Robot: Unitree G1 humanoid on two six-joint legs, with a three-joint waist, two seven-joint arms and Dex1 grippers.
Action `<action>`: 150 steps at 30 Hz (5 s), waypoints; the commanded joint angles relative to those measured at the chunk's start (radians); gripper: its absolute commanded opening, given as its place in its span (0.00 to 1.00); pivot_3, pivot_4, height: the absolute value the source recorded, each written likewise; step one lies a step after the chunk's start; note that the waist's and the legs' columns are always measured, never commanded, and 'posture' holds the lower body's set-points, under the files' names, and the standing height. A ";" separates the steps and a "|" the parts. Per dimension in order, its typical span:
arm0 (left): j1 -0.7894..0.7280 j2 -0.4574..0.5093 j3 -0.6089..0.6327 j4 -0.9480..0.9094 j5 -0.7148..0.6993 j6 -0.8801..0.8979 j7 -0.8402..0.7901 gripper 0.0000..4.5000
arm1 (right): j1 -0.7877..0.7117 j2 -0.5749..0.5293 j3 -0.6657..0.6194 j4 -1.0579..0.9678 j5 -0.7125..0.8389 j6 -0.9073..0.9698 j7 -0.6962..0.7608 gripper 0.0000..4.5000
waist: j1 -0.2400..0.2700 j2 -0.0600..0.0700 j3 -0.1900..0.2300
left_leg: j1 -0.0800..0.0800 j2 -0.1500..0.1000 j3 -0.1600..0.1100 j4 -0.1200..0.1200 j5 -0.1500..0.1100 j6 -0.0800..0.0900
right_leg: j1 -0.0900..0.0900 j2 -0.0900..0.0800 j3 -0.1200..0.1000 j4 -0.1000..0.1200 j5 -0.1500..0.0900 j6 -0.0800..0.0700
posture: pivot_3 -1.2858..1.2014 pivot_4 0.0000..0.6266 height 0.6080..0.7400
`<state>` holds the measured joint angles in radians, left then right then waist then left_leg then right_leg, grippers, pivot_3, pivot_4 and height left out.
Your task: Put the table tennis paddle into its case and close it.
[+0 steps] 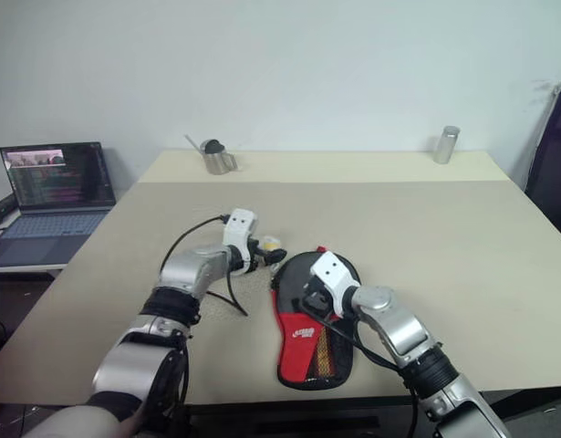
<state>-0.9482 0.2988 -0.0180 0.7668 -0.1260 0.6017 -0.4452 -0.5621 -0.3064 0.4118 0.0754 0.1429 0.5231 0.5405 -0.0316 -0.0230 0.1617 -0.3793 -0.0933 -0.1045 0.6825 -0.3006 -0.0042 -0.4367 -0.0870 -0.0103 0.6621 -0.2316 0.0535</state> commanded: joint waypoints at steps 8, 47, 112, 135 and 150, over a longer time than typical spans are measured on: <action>-0.085 -0.058 0.018 0.198 0.042 -0.122 0.058 0.92 | 0.023 0.014 0.006 0.011 -0.050 0.027 0.030 1.00 | 0.003 0.000 -0.004 | 0.004 0.000 0.000 0.000 0.000 0.000 | 0.004 0.000 0.000 0.001 0.000 0.000 | 0.52 0.24 1.00; -0.362 -0.232 -0.378 0.603 0.665 -0.646 0.479 0.10 | 0.073 0.029 0.066 -0.043 -0.136 0.105 0.135 1.00 | 0.003 0.000 -0.004 | 0.015 0.000 -0.001 -0.004 0.000 0.000 | 0.016 0.001 -0.001 -0.002 -0.001 0.002 | 0.52 0.24 1.00; 0.028 0.220 -0.035 -0.354 -0.015 -0.409 -0.693 0.99 | -0.033 -0.014 -0.064 -0.001 -0.138 0.001 0.236 1.00 | -0.002 0.010 -0.012 | 0.030 0.001 -0.005 -0.007 -0.003 0.005 | 0.030 0.003 -0.001 -0.005 -0.003 0.005 | 0.52 0.24 1.00; 0.296 0.006 -0.214 -0.414 0.044 -0.258 -0.415 0.99 | -0.510 -0.291 0.072 0.444 -0.457 -0.407 0.222 1.00 | 0.001 0.008 -0.003 | 0.004 0.000 -0.004 -0.006 -0.002 0.003 | 0.011 0.000 -0.001 -0.015 -0.002 0.003 | 0.52 0.24 1.00; 0.362 -0.074 -0.207 -0.437 0.044 -0.193 -0.315 0.99 | -0.647 -0.071 0.145 1.011 -0.647 -0.771 0.033 1.00 | 0.000 0.008 -0.003 | 0.006 -0.001 -0.004 -0.005 -0.002 0.003 | 0.013 -0.001 0.000 -0.014 -0.002 0.003 | 0.52 0.24 1.00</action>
<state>-0.6076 0.2258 -0.2081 0.3242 -0.0887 0.3791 -0.7552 -1.1669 -0.3860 0.5644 1.0888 -0.4959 -0.2135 0.5782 -0.0318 -0.0145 0.1585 -0.3732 -0.0940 -0.1085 0.6774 -0.3028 -0.0010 -0.4239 -0.0875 -0.0103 0.6481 -0.2339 0.0561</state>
